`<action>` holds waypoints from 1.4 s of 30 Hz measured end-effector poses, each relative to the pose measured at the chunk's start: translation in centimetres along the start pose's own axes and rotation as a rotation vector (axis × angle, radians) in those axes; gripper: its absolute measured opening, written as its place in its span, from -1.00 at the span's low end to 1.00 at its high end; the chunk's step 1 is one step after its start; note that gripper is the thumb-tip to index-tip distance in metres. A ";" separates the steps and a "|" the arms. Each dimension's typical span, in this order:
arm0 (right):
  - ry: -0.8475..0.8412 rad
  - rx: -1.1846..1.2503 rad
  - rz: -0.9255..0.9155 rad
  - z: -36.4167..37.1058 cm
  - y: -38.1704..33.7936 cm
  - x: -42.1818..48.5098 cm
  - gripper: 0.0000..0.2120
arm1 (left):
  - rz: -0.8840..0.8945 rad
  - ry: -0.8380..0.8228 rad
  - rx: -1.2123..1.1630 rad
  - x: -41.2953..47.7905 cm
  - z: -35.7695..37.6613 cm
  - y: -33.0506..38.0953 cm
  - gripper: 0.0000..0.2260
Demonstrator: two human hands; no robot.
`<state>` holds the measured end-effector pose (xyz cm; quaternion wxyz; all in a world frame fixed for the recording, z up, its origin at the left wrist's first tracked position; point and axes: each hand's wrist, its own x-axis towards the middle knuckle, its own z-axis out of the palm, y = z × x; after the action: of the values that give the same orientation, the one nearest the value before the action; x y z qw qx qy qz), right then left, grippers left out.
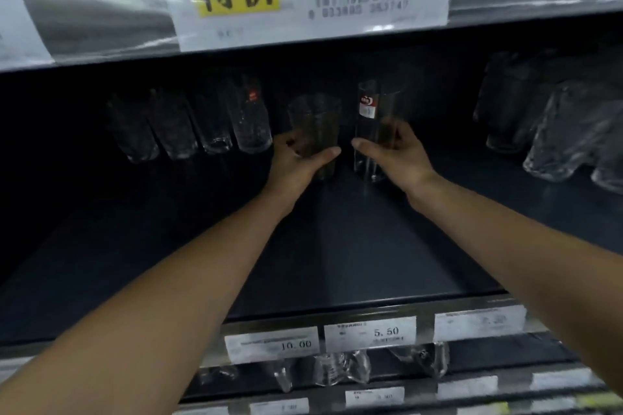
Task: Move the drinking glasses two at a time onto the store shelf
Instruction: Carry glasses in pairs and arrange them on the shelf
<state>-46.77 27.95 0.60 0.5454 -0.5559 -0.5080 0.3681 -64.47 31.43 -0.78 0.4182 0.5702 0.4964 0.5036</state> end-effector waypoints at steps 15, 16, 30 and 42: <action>0.208 -0.184 -0.012 3.0 1.6 7.3 -0.41 | 0.084 0.069 0.112 7.7 2.6 -1.3 -0.44; 0.220 -0.195 -0.013 3.0 1.7 7.7 -0.42 | 0.083 0.070 0.103 8.0 2.6 -1.4 -0.42; 0.294 -0.291 -0.050 3.3 2.0 8.9 -0.37 | 0.148 0.135 0.178 10.2 3.8 -2.5 -0.55; 0.316 -0.346 -0.015 3.2 2.6 9.6 -0.62 | 0.125 0.144 0.208 10.7 4.0 -2.9 -0.50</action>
<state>-47.33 38.25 -1.03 0.5176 -0.6880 -0.4757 0.1798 -60.92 42.58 -2.50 0.2879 0.6025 0.5383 0.5142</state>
